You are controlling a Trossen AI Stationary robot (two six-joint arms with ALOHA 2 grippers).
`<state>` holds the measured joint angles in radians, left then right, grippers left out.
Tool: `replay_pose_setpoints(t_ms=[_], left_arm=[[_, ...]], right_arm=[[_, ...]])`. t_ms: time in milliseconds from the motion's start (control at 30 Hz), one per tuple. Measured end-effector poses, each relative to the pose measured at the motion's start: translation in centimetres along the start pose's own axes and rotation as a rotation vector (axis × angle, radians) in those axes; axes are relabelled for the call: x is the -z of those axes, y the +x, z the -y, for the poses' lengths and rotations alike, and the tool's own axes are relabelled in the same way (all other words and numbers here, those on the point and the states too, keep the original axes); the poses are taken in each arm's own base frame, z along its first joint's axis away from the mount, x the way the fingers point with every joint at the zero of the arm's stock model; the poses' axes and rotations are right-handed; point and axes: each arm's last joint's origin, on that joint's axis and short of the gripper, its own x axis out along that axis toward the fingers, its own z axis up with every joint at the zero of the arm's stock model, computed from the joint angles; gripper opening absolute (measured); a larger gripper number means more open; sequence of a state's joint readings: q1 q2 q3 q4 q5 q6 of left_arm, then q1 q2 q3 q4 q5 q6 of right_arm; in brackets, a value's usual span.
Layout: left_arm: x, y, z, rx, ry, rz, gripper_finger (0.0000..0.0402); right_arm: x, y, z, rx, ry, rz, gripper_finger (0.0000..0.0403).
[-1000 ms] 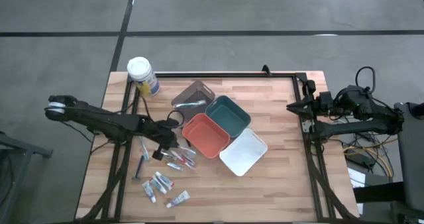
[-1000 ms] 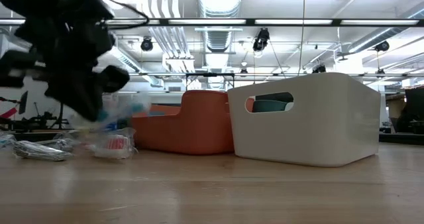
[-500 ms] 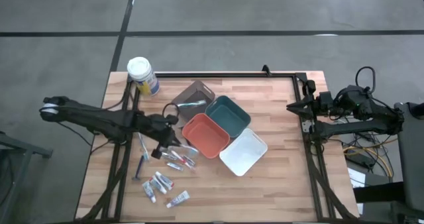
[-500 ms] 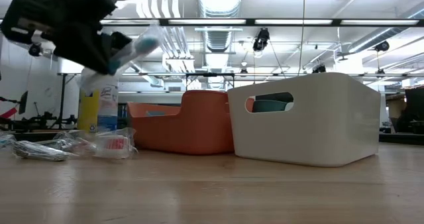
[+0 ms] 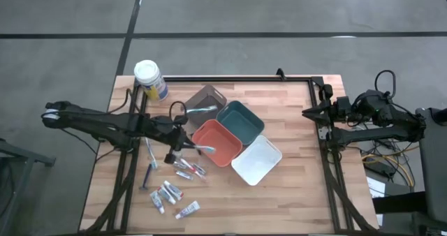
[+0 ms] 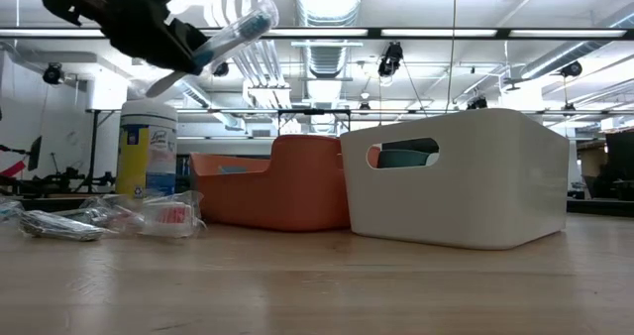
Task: Pick & Place Travel size toiletries
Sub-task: Put the blue toothbrush into the black bin
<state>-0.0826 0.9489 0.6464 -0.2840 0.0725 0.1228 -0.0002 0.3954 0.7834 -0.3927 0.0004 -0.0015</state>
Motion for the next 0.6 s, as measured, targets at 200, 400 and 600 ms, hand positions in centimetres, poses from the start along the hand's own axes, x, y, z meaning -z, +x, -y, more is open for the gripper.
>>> replay_pose_setpoints(t_ms=[200, 400, 600], left_arm=[[-0.5, -0.2, -0.3, -0.094, -0.043, 0.006, 0.0037], [-1.0, -0.6, -0.9, -0.217, -0.078, 0.017, 0.0037], [-1.2, -1.0, -2.4, -0.415, -0.138, 0.019, 0.0037]], right_arm=[[0.0, 0.0, 0.0, 0.0, -0.001, 0.0, 0.0034], [0.0, 0.0, 0.0, 0.0, 0.001, 0.0, 0.0034], [0.0, 0.0, 0.0, 0.0, 0.001, 0.0, 0.0034]])
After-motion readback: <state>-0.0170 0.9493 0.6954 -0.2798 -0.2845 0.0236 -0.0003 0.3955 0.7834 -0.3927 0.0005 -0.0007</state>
